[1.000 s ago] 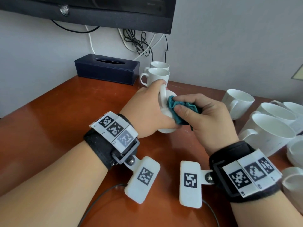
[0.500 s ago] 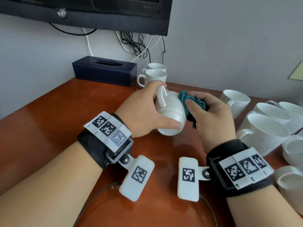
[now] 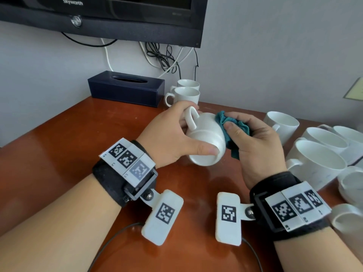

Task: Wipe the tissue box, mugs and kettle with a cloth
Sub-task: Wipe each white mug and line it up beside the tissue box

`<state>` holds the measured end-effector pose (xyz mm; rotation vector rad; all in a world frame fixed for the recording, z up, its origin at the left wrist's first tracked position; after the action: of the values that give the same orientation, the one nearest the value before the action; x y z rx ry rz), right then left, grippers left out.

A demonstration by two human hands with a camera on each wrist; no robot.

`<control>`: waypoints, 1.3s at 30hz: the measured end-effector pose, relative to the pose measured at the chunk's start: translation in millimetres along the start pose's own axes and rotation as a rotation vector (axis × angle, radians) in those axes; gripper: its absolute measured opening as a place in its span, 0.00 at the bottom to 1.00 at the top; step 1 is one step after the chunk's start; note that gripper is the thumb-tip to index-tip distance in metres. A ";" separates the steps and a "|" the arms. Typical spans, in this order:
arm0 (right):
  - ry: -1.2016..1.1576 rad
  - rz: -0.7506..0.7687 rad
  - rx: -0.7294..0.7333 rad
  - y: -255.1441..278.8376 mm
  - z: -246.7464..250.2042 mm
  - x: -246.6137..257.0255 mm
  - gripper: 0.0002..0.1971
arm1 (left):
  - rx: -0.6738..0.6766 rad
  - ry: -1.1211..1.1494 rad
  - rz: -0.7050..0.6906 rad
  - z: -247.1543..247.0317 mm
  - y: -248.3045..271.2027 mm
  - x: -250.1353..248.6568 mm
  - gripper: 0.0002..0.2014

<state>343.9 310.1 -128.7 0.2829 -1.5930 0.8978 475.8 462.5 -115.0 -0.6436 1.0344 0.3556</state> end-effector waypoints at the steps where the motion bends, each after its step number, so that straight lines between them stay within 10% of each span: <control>1: -0.008 -0.006 -0.028 -1.6 2.5 -1.2 0.08 | 0.015 0.034 -0.003 -1.3 0.2 -1.1 0.49; 39: -0.009 0.008 0.155 6.4 -7.9 5.0 0.08 | -0.148 0.185 0.078 1.6 -2.6 7.8 0.39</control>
<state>344.5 321.2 -126.8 0.3899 -1.5364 1.0292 482.1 461.4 -120.4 -0.7814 1.2197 0.4501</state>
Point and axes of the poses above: each hand's wrist, its own y-axis away from the middle knuckle, its own z-axis out of the back of the hand, x = y × z, the point moved 3 cm from there along -y, towards the middle knuckle, and after that the axes turned 7 degrees about y, right-handed, at the moved point
